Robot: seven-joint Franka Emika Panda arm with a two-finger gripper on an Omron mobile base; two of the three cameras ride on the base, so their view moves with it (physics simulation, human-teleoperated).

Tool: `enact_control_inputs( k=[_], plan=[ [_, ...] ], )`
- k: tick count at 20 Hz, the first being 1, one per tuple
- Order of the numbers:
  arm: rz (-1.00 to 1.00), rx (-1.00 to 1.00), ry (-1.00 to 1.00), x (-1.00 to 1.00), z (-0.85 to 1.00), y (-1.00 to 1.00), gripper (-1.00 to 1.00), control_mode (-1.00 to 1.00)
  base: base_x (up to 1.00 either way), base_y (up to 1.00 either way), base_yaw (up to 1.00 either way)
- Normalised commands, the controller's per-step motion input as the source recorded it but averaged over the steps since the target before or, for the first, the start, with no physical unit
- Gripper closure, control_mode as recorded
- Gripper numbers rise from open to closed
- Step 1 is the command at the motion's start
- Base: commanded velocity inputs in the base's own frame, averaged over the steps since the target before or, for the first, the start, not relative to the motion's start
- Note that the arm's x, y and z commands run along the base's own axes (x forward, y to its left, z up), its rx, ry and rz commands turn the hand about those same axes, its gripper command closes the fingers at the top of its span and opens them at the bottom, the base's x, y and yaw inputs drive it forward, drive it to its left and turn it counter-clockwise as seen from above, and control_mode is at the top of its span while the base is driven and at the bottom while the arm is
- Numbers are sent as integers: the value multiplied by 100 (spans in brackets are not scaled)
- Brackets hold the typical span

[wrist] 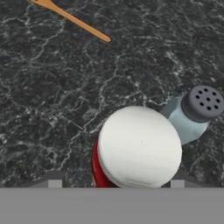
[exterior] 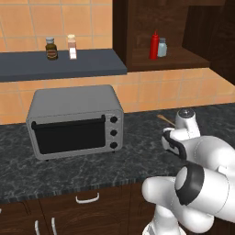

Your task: Put the shaker and condiment bottle from the counter next to their counterparts in the cabinet.

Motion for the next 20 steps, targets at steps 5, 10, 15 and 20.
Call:
enact_control_inputs(
  k=[5,10,15,20],
  plan=[
    [0,1,0,0,-10,-11,100,-100,0,0,0],
    [-4,5,3,0,-14,-21,100,-100,0,0,0],
    [-1,-1,0,0,3,4,100,-100,0,0,0],
    [8,-14,-3,0,42,30,100,-100,0,0,0]
  ],
)
